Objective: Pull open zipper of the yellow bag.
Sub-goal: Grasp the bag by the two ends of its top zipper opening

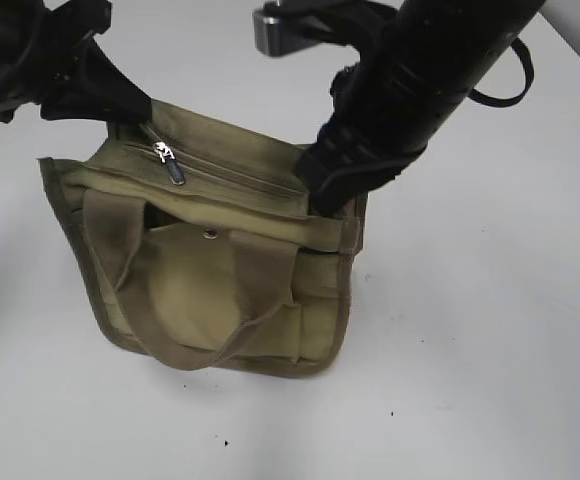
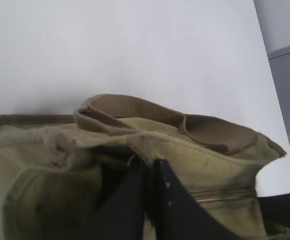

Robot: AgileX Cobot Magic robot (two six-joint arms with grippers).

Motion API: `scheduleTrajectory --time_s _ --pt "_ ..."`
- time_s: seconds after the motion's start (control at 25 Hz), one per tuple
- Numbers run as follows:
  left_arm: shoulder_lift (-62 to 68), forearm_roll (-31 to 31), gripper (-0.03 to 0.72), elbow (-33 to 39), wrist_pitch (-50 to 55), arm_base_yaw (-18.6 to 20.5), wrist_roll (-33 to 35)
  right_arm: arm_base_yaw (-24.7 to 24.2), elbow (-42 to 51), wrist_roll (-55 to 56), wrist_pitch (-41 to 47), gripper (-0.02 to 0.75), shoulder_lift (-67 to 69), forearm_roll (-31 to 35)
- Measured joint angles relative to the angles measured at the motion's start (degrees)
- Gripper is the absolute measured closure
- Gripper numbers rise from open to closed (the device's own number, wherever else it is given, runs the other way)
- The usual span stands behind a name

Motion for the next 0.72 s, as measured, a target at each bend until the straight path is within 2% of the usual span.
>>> scheduleTrajectory --time_s 0.16,0.32,0.44,0.56,0.64,0.72 --pt "-0.1 -0.3 0.676 0.0 2.4 0.1 -1.7 0.0 0.1 -1.0 -7.8 0.736 -3.9 8.3" --pt "-0.1 -0.9 0.676 0.0 4.6 0.1 -2.7 0.0 0.0 4.3 -10.3 0.736 -5.3 12.1" --pt "-0.1 -1.2 0.676 0.0 5.6 0.1 -2.9 0.0 0.0 6.5 -11.4 0.735 -5.0 12.2" --pt "-0.1 -1.6 0.676 0.0 5.9 0.1 -2.9 0.6 0.0 3.0 -12.2 0.729 -5.0 11.8" --pt "-0.1 -2.1 0.676 0.0 6.0 0.1 -2.9 2.9 0.0 -0.6 -12.2 0.695 -5.0 9.9" --pt "-0.1 -2.3 0.676 0.0 6.0 0.1 -3.0 7.0 0.0 -2.0 -12.3 0.657 -5.0 5.2"
